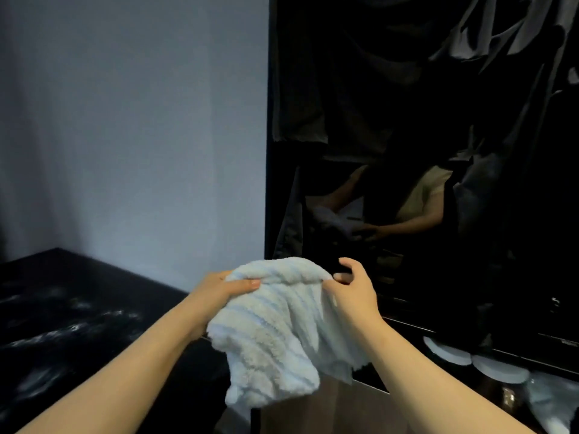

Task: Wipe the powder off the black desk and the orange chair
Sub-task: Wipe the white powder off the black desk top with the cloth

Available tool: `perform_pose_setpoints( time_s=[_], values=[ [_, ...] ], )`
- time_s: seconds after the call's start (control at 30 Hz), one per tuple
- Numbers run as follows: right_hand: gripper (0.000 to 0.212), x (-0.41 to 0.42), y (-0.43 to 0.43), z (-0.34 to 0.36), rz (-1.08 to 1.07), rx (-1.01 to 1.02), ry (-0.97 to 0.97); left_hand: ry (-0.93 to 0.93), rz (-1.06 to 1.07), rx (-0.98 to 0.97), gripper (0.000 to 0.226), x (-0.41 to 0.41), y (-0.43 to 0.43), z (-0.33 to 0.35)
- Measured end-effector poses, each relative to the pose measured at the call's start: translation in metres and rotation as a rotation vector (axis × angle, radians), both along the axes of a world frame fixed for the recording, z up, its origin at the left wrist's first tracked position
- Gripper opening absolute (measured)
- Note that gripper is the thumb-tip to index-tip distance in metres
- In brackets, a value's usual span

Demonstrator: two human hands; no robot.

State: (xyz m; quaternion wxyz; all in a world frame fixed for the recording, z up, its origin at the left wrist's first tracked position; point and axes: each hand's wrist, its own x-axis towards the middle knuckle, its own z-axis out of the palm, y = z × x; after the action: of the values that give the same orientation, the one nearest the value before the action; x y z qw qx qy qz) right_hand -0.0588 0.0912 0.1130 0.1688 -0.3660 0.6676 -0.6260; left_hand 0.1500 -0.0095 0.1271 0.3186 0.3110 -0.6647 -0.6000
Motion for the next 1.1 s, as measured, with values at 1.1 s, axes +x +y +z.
perform_pose_setpoints(
  time_s=[1.1],
  values=[
    [0.050, 0.224, -0.134, -0.168, 0.172, 0.722, 0.677, -0.952, 0.038, -0.360, 0.062, 0.217, -0.120, -0.168]
  ],
)
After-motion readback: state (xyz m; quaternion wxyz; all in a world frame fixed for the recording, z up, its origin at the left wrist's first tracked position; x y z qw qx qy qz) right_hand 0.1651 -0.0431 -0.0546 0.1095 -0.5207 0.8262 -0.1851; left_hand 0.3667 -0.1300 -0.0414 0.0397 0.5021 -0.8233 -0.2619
